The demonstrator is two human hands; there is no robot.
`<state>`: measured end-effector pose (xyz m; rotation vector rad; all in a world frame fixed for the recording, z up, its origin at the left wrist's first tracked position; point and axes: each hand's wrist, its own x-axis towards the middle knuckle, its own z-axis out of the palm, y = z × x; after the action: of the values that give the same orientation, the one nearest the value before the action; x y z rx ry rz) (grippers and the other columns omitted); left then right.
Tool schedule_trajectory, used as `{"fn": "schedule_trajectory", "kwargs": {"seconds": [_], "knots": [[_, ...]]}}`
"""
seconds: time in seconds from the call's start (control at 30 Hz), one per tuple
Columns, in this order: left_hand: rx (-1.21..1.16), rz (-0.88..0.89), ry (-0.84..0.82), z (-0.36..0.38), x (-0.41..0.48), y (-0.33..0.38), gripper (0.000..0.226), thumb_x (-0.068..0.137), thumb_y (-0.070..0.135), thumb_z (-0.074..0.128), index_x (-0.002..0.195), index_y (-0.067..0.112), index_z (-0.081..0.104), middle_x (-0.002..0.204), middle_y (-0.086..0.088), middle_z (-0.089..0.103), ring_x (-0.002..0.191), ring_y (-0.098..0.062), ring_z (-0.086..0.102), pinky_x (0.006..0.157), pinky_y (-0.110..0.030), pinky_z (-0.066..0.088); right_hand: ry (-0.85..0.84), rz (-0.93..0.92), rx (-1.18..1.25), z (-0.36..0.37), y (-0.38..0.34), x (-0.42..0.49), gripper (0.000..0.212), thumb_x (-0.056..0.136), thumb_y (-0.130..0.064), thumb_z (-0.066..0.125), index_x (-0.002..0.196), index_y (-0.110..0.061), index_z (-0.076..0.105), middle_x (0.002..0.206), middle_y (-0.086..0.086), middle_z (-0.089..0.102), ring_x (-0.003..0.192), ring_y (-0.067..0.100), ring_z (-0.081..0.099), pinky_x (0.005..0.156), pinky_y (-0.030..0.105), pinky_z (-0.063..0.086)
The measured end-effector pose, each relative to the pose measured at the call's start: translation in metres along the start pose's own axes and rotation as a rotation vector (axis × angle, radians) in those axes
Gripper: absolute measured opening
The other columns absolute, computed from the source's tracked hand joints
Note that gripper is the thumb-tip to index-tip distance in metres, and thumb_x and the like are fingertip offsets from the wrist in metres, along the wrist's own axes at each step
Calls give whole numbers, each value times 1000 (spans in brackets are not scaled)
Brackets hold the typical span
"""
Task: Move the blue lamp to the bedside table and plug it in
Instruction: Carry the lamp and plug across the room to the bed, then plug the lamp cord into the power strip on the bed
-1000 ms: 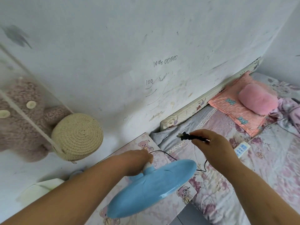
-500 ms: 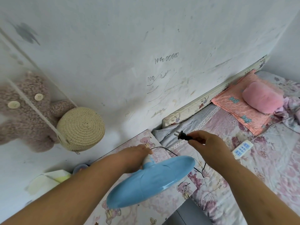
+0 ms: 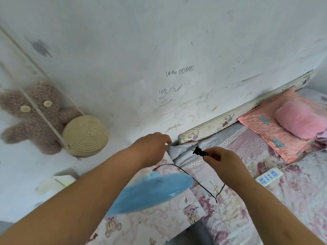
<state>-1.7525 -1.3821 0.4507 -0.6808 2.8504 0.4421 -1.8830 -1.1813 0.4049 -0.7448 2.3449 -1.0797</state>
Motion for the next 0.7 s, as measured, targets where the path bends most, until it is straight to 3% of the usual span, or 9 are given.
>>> {"fn": "schedule_trajectory", "kwargs": {"seconds": [0.13,0.3,0.47,0.57,0.7], "knots": [[-83,32,99,-10,3,62,28,98,31,39,121,32,55,133,3,54,116,-19,53,90,-32,40,-31,22,-36,-30,22,6,11,90,-29,60,97,-26,68,73,-1,67,65,23,66,63,41,58],[-190,102,128,3,15,142,28,99,31,39,121,31,56,129,4,56,113,-18,53,90,-34,44,-33,164,-17,-67,81,18,15,89,-24,61,100,-16,68,79,5,69,67,19,68,56,33,59],[-289,142,57,39,45,208,27,99,30,39,121,31,56,133,4,54,116,-16,53,88,-30,41,10,301,8,-103,155,30,14,87,-22,63,98,-13,67,80,6,69,69,21,69,63,41,61],[-310,115,-31,71,66,231,29,100,30,39,123,29,56,135,2,53,115,-18,53,87,-31,43,19,383,13,-117,201,35,13,87,-22,63,95,-13,68,78,9,70,67,24,70,63,40,60],[-336,42,-149,119,88,246,28,100,31,38,122,29,55,134,1,52,112,-20,54,83,-29,40,48,466,33,-129,259,42,14,86,-20,64,88,-9,72,77,14,72,71,31,70,73,50,58]]}}
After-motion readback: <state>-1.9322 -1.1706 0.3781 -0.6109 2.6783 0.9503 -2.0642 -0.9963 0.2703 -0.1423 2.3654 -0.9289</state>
